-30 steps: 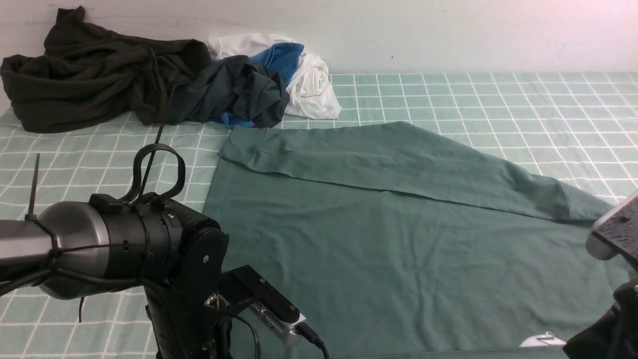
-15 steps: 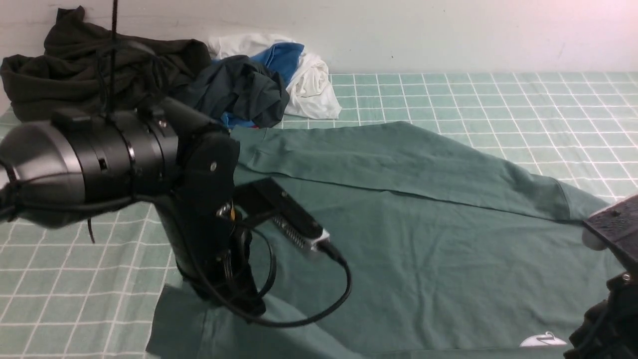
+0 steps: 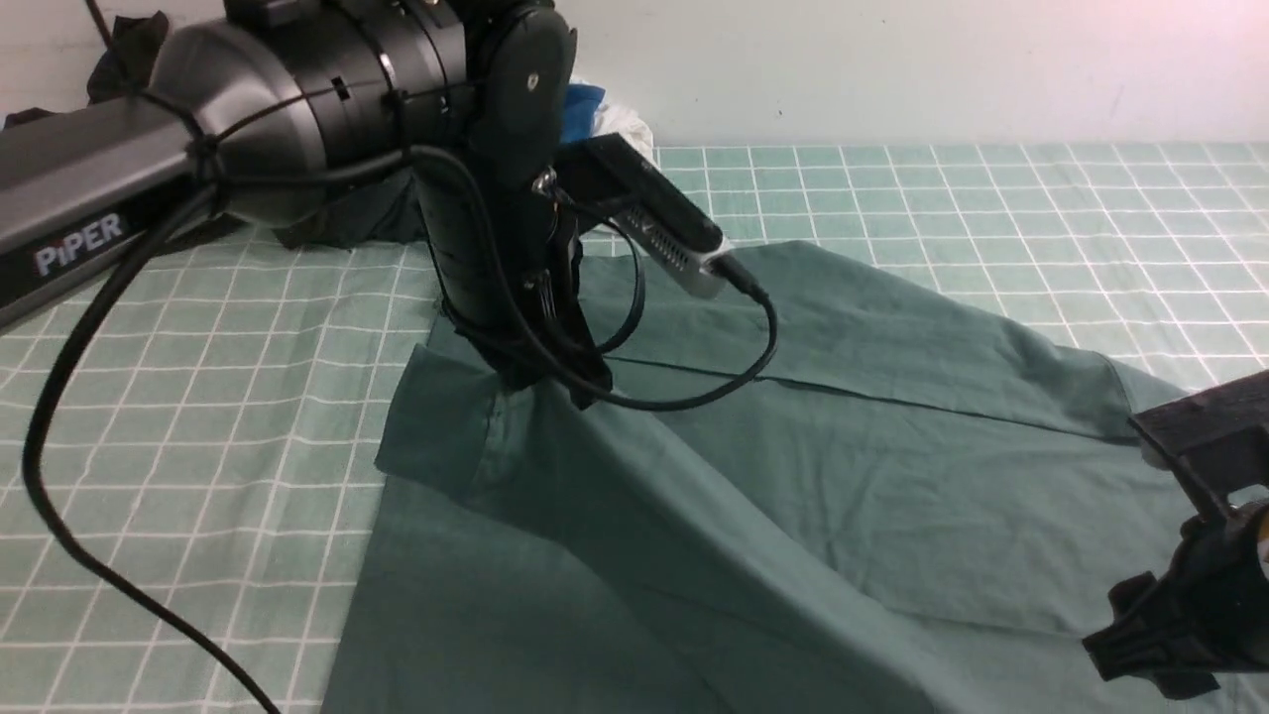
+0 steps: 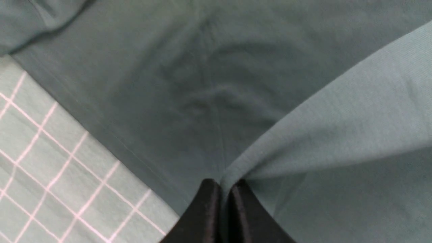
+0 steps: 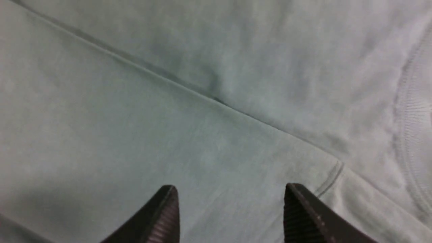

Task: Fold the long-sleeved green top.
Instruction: Use the left arm to drag and place the cuff at the centered position on the left edge of the fabric

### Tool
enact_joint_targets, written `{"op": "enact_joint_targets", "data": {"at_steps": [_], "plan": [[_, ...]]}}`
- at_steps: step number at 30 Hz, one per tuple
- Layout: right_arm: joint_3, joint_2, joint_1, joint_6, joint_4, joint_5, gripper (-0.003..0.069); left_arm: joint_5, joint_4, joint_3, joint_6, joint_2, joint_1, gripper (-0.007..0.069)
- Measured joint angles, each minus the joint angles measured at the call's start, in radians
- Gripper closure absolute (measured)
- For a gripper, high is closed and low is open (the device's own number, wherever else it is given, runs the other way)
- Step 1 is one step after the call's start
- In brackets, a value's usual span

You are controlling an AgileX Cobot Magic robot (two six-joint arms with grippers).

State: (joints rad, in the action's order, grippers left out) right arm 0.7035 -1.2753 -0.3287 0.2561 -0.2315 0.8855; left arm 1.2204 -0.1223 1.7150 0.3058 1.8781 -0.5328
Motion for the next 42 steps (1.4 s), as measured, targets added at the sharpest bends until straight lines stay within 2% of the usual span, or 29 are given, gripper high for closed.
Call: {"op": "enact_joint_targets", "data": {"at_steps": [6, 13, 21, 23, 27, 30, 35, 42], "plan": [[0.0, 0.0, 0.0, 0.092, -0.088, -0.002, 0.0256, 0.008, 0.062, 0.089, 0.037, 0.123, 0.082, 0.0615], [0.0, 0.0, 0.0, 0.104, -0.091, -0.005, 0.0256, 0.008, 0.096, 0.168, 0.052, 0.273, 0.145, 0.0579], [0.0, 0.0, 0.0, 0.104, -0.091, -0.019, 0.0256, 0.008, 0.1, 0.275, -0.007, 0.352, 0.184, 0.0342], [0.005, 0.0, 0.0, 0.104, -0.09, -0.023, 0.0256, 0.008, 0.106, 0.331, -0.07, 0.361, 0.21, 0.0248], [0.039, 0.0, 0.0, 0.104, -0.087, -0.025, 0.0256, -0.045, 0.132, 0.381, -0.13, 0.38, 0.27, 0.0165], [0.058, 0.0, 0.0, 0.104, -0.087, -0.032, 0.0256, -0.104, 0.156, 0.389, -0.15, 0.401, 0.301, 0.0154], [0.07, 0.0, 0.0, 0.104, -0.087, -0.056, 0.0256, -0.289, 0.182, 0.39, -0.225, 0.494, 0.36, 0.0153], [0.07, 0.0, 0.0, 0.104, -0.087, -0.078, 0.0256, -0.4, 0.206, 0.39, -0.254, 0.557, 0.375, 0.0156]]}}
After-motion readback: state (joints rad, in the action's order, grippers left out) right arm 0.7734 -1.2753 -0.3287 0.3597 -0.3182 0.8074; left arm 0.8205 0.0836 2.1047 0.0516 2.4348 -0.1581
